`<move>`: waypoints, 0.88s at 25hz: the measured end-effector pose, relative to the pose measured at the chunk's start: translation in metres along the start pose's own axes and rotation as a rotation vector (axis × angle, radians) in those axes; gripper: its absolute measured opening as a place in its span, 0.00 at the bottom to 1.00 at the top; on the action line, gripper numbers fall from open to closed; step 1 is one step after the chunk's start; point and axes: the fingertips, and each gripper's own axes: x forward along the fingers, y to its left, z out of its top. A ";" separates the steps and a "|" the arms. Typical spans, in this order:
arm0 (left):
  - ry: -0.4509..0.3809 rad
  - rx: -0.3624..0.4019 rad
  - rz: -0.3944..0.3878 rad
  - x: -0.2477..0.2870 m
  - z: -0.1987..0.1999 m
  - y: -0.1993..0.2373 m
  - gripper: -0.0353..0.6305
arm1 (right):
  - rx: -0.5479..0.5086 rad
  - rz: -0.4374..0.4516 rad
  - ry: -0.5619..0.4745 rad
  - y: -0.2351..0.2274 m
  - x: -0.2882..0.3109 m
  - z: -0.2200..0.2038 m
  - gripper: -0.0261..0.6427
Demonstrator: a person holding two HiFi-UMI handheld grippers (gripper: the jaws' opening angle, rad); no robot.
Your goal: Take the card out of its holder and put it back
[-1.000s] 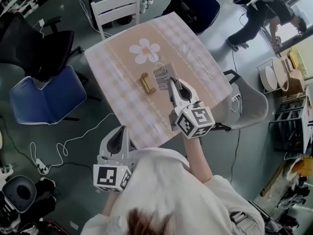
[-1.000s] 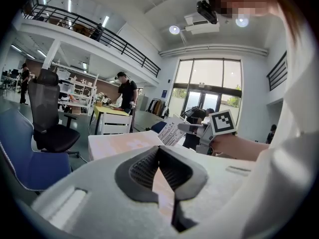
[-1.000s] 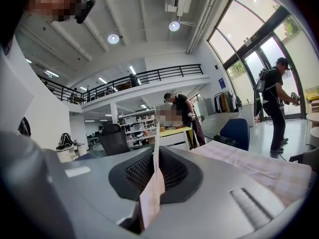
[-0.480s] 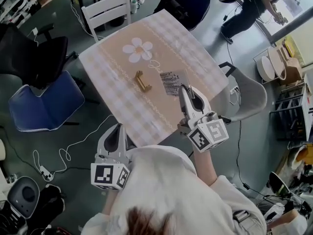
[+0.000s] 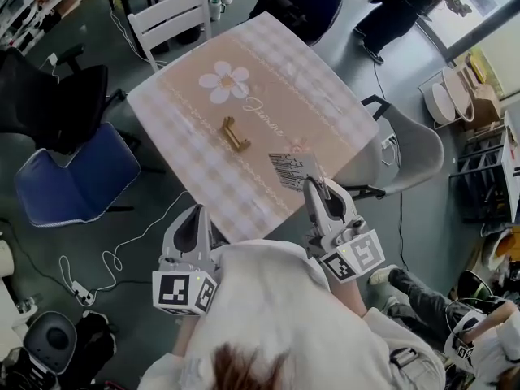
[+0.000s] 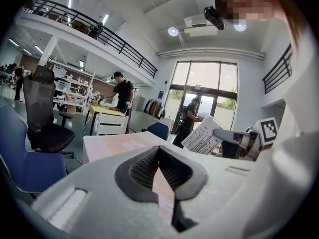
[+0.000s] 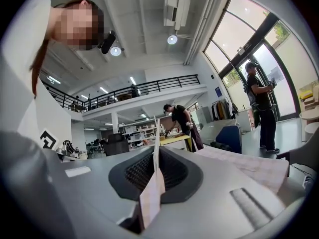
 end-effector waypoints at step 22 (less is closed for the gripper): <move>-0.017 0.017 -0.003 -0.001 -0.005 -0.009 0.05 | 0.043 -0.007 0.033 0.012 -0.017 -0.024 0.06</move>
